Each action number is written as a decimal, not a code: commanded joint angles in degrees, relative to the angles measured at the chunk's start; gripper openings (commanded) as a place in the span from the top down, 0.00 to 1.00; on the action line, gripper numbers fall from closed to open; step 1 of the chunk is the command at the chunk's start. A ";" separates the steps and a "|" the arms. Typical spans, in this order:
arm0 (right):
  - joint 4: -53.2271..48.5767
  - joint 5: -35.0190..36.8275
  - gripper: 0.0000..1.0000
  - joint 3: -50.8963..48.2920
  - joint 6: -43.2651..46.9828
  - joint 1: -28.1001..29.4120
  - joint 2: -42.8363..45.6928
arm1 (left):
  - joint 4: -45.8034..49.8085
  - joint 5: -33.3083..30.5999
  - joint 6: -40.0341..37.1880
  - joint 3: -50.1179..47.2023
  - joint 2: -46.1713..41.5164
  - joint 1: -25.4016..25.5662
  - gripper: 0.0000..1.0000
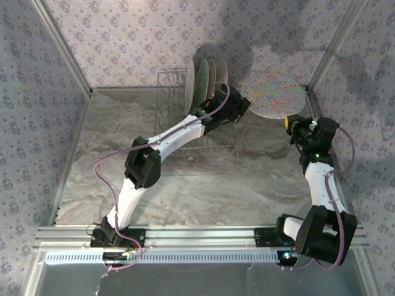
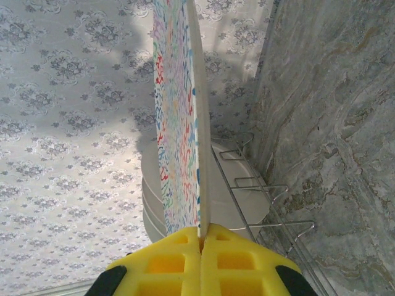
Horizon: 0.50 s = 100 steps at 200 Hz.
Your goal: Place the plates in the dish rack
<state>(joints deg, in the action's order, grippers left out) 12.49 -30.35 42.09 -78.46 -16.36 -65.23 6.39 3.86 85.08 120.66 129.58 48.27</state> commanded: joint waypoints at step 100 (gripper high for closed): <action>-4.82 -2.93 0.15 3.67 5.21 -0.82 2.19 | 7.83 0.92 -12.41 10.42 -3.07 -1.38 1.00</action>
<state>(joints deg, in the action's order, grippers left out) 9.72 -32.01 43.42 -75.18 -16.64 -64.36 14.70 3.88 76.27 127.28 129.56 47.62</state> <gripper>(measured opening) 0.684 0.055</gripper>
